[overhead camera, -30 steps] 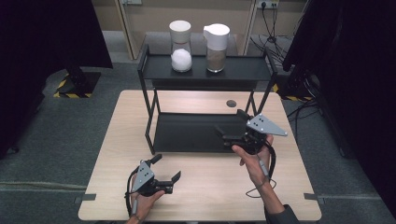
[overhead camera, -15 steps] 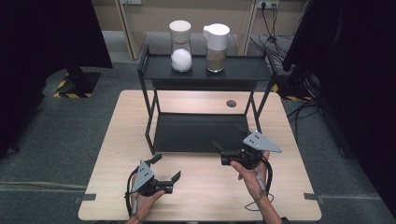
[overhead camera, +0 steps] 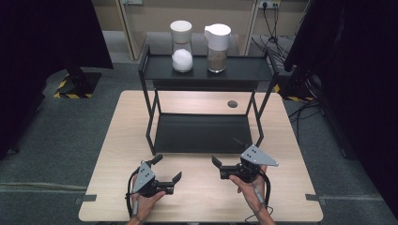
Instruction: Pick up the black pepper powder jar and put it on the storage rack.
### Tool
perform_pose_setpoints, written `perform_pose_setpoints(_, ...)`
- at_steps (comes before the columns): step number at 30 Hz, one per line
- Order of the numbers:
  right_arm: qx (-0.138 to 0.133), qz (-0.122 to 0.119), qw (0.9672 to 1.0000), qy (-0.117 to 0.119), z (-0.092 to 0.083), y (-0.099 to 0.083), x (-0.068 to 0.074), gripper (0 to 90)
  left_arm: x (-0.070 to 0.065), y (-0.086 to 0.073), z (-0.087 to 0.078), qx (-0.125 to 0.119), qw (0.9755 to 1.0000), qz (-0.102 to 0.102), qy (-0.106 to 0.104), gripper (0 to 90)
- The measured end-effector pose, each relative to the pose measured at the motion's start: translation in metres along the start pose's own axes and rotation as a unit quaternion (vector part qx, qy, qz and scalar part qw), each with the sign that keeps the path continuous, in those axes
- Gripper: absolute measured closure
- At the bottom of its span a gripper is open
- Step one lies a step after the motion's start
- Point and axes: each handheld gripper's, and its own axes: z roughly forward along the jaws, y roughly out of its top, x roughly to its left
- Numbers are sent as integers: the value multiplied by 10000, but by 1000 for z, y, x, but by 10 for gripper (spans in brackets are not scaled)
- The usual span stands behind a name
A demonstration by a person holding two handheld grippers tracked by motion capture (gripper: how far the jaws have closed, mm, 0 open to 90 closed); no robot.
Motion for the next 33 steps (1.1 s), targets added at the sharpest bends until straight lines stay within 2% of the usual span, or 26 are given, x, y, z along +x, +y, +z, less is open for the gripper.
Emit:
perform_pose_setpoints(16, 47, -24, 10000, 73, 1, -30, 7, 5, 0, 0, 0, 4, 10000, -21, 3, 18)
perform_pose_setpoints(33, 36, -62, 9999, 156, 3, -50, 10, 5, 1, 0, 1, 3, 10000, -20, -2, 18)
